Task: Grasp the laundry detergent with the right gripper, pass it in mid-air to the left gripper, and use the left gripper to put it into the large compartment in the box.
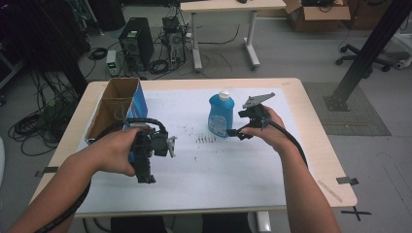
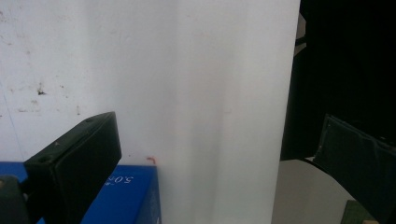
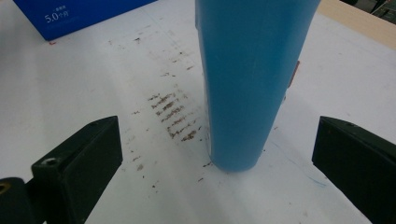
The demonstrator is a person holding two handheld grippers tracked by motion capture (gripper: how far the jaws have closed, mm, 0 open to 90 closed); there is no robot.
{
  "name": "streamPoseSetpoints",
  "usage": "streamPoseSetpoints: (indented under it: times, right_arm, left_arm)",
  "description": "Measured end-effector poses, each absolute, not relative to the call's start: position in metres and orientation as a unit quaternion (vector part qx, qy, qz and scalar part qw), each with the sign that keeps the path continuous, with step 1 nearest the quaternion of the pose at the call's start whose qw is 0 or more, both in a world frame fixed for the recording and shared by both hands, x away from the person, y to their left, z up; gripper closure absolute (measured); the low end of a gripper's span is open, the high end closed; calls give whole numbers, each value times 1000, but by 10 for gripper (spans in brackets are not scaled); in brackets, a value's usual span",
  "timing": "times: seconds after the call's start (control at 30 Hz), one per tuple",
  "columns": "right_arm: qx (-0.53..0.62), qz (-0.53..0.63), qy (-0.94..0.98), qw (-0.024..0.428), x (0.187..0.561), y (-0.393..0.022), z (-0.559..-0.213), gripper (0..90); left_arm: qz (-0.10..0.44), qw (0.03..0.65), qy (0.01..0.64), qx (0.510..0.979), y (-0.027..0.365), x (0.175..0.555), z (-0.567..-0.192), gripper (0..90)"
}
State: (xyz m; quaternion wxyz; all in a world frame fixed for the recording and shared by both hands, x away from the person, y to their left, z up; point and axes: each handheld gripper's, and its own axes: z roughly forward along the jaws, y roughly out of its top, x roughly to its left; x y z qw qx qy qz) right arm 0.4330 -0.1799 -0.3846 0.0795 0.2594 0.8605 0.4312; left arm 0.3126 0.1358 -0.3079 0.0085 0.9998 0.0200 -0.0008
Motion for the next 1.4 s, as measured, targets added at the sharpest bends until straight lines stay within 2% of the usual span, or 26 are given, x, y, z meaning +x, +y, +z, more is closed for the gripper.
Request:
streamPoseSetpoints:
  times: [1.4]
  right_arm:
    - [298, 501, 799, 147, 449, -154, -420, 6]
  left_arm:
    - [-5, 12, 15, 1000, 130, 316, -312, 5]
